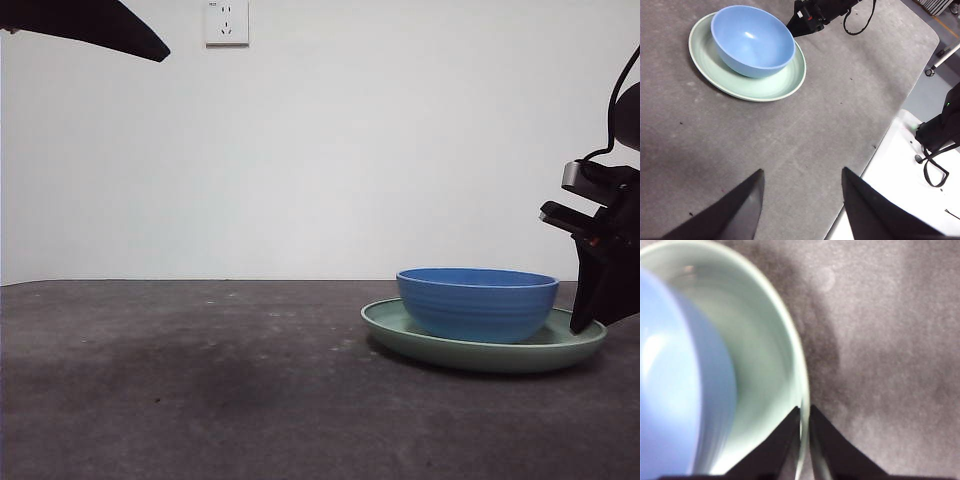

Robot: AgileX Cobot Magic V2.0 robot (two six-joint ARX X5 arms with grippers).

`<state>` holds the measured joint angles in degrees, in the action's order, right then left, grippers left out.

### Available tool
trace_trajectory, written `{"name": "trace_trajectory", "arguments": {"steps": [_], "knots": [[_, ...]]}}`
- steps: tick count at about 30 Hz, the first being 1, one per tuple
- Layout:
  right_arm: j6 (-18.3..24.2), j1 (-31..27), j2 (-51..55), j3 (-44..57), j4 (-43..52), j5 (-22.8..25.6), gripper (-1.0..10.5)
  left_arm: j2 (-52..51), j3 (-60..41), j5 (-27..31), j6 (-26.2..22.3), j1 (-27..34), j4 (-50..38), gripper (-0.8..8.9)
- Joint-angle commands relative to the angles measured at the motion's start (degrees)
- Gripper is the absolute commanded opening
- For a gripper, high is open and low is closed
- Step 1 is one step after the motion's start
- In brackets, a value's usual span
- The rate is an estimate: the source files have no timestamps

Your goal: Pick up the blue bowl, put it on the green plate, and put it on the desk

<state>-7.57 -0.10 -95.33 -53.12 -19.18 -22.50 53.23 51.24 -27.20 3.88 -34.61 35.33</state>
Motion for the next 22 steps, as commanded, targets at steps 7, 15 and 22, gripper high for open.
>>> {"name": "trace_trajectory", "arguments": {"steps": [7, 15, 22], "knots": [[-2.51, -0.22, 0.66, -1.01, 0.55, -1.38, 0.1, 0.31, 0.42, -0.26, -0.35, -0.28, -0.13, 2.50], [-5.40, -0.02, 6.05, -1.01, 0.55, -4.50, 0.1, 0.31, 0.42, -0.26, -0.37, -0.28, -0.22, 2.50], [-8.33, 1.33, 10.49, -1.01, 0.59, -6.23, 0.1, 0.31, 0.42, -0.26, -0.42, -0.28, -0.24, 2.50]]}}
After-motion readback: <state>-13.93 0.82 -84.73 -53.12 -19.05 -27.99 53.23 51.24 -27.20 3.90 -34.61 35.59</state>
